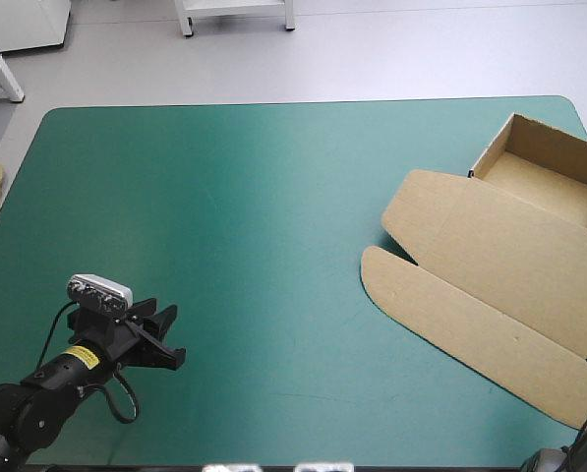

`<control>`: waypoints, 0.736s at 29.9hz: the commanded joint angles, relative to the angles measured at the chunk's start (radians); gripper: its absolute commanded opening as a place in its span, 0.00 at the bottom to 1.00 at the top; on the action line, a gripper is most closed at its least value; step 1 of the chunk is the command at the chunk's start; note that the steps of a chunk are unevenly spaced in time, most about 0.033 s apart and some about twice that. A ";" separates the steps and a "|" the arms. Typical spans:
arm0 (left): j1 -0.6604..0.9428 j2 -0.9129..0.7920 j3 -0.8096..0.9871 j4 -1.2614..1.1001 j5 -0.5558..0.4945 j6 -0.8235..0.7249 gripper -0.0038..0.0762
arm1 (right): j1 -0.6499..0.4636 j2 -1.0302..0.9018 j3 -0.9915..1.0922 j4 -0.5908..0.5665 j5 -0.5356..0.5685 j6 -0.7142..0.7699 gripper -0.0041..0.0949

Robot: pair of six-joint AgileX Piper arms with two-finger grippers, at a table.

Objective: Fold the box

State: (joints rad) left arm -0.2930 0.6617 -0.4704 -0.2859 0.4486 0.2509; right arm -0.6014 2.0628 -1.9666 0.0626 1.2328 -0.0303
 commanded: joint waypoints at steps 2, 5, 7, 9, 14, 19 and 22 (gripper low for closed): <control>-0.001 -0.003 -0.027 -0.018 -0.058 -0.002 0.37 | -0.007 -0.125 -0.030 -0.004 -0.024 -0.010 0.66; -0.001 -0.003 -0.027 -0.018 -0.058 -0.002 0.37 | -0.007 -0.166 -0.030 0.004 -0.016 -0.010 0.66; -0.001 -0.003 -0.027 -0.018 -0.058 -0.002 0.37 | -0.007 -0.201 -0.030 0.042 -0.014 -0.012 0.66; -0.001 -0.003 -0.027 -0.014 -0.058 0.000 0.37 | -0.007 -0.249 -0.030 0.105 -0.019 -0.029 0.66; -0.001 -0.003 -0.027 -0.007 -0.060 0.007 0.37 | -0.003 -0.375 -0.024 0.228 -0.005 -0.058 0.66; -0.001 -0.003 -0.027 -0.007 -0.069 0.019 0.37 | 0.092 -0.540 0.108 0.367 -0.049 -0.129 0.65; -0.001 -0.003 -0.027 -0.007 -0.088 0.026 0.37 | 0.223 -0.658 0.233 0.389 -0.102 -0.175 0.65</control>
State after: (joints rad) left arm -0.2930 0.6617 -0.4704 -0.2823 0.4402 0.2720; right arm -0.4767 1.5301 -1.8049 0.3858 1.2048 -0.1481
